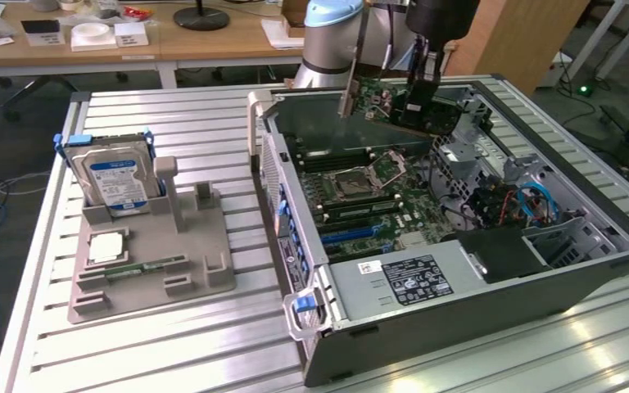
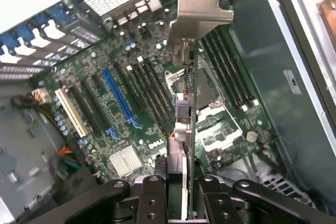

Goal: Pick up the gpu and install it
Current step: 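Insert the gpu into the slot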

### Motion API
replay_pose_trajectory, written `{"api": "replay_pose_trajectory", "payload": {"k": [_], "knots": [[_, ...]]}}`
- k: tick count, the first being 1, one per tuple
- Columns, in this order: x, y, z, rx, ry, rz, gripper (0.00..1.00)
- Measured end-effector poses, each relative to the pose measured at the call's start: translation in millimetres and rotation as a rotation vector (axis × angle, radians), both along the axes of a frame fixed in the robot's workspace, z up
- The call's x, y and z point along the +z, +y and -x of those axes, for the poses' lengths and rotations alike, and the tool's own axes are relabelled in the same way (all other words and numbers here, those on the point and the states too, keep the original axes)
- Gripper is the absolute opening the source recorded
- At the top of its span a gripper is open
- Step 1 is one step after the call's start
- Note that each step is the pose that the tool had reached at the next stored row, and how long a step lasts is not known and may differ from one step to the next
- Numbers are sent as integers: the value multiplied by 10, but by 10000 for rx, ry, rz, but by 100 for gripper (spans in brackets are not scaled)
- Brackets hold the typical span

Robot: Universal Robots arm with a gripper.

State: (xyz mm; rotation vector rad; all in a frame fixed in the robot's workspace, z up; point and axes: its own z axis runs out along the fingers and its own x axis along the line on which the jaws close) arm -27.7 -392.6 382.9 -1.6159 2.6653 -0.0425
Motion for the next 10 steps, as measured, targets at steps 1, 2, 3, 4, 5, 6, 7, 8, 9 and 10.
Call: {"api": "replay_pose_trajectory", "payload": {"k": [1,2,3,4,5,6,7,8,9,10], "knots": [[0,0,0,155,0,15,27],[-1,0,0,309,-1,32,27],[-1,0,0,457,0,53,27],[0,0,0,610,0,72,27],[-1,0,0,764,0,87,27],[-1,0,0,919,0,103,27],[-1,0,0,1077,0,123,27],[-1,0,0,1223,0,144,27],[-1,0,0,1374,0,164,27],[-1,0,0,1535,0,184,27]]}}
